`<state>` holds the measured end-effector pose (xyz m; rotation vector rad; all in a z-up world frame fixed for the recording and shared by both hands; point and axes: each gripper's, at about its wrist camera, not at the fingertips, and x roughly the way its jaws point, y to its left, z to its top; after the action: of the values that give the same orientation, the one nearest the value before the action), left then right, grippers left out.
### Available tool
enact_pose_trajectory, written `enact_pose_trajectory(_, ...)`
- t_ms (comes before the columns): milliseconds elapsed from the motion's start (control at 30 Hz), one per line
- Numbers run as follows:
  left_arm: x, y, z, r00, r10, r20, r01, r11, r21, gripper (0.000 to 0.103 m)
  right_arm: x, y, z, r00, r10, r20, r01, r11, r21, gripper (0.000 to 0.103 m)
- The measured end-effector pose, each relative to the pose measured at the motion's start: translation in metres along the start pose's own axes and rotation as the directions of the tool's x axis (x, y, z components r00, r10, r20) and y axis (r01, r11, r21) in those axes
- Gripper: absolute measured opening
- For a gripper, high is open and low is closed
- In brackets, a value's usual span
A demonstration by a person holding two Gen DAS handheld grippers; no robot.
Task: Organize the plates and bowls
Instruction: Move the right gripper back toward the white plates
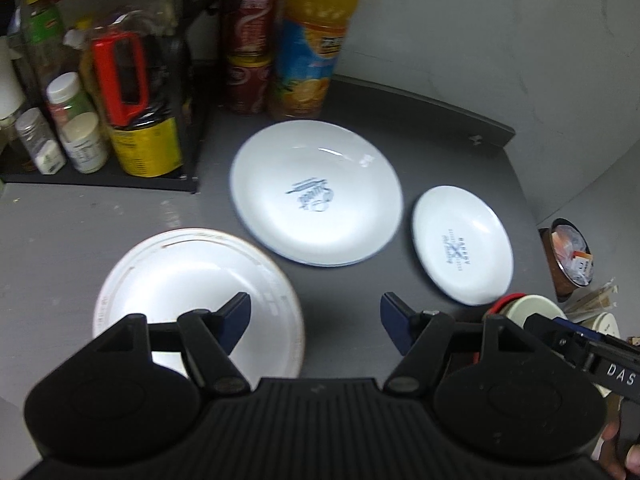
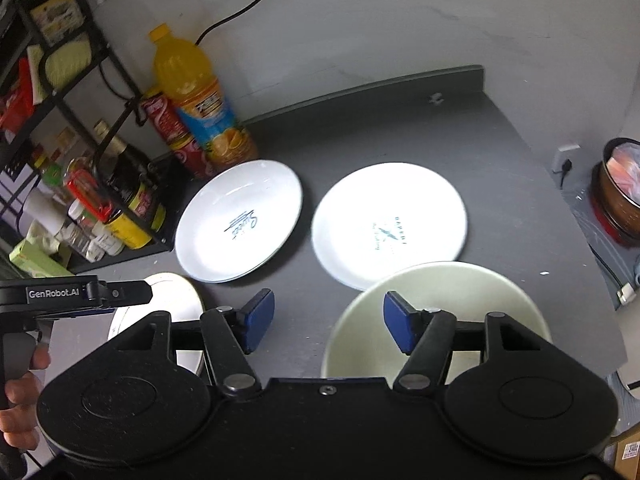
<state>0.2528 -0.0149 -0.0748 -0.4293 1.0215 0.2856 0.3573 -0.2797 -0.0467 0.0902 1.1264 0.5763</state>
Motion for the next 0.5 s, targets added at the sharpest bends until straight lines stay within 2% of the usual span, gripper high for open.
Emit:
enact_pose_trajectory(267,-0.002,0.036,-0.006,0.999,0.03,-0.015,-0.03,0.999,-0.028,0.07,0.017,0.024,-0.007,1.0,0.003,-0.03,-0.004,0.999,-0.032,0.062)
enact_pose_trajectory(500,-0.002,0.062,-0.009,0.999,0.047,-0.023,-0.048,0.998,-0.046,0.07,0.031,0.044,-0.01,0.999,-0.01,-0.045,0.007,0.999,-0.052,0.07)
